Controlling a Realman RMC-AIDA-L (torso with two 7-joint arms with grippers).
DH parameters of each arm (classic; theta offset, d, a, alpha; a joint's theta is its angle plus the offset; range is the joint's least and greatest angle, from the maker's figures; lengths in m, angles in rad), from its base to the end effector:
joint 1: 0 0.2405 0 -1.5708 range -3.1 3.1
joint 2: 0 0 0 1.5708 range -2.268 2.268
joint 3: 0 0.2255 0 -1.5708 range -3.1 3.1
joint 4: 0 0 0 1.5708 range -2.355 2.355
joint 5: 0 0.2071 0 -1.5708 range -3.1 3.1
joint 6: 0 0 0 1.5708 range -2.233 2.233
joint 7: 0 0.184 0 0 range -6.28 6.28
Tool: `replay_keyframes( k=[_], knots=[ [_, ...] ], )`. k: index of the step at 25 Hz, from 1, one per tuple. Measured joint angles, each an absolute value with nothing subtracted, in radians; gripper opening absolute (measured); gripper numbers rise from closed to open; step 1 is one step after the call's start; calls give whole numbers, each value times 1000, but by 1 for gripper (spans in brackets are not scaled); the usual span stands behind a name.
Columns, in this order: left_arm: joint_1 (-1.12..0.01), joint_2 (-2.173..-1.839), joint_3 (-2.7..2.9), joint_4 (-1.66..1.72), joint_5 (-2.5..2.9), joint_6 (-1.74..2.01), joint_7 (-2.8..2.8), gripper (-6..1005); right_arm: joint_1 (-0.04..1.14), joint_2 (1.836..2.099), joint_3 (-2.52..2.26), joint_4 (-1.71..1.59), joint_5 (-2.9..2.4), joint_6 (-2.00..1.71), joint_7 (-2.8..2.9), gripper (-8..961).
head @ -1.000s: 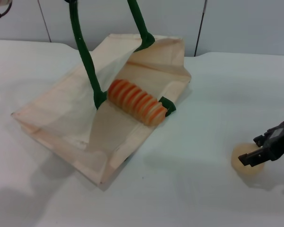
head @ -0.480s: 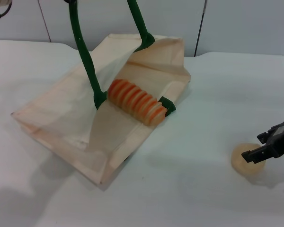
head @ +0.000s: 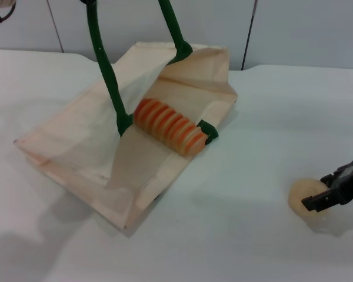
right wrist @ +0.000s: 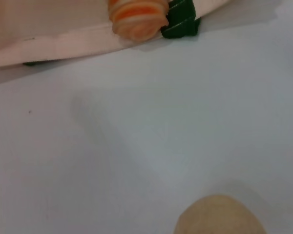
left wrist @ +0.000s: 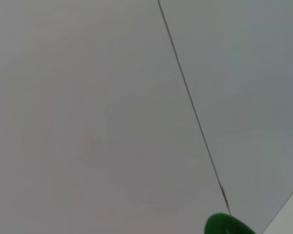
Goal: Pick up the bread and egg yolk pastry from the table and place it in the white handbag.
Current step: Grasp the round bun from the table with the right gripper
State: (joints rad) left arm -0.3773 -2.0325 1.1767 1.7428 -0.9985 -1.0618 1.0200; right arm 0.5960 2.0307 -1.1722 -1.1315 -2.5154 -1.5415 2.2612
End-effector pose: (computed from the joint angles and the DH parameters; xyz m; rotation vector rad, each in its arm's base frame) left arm -0.0903 0.3968 0.1185 -2.2059 -0.2034 -0.3355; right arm 0.2260 0.3474 -0.0037 -2.6799 0.9540 -0.4047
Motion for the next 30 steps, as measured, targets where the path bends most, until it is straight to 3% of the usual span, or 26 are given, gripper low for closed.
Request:
replay_keyframes(
  k=[17, 30],
  knots=[
    [-378, -2032, 1196, 1727, -997, -1049, 1023, 179, 613, 2034, -1188, -1102, -2512, -1515, 2268, 778],
    [-377, -2031, 1196, 1727, -997, -1039, 1022, 180, 629, 2033, -1189, -1094, -2516, -1516, 2279, 587]
  ],
)
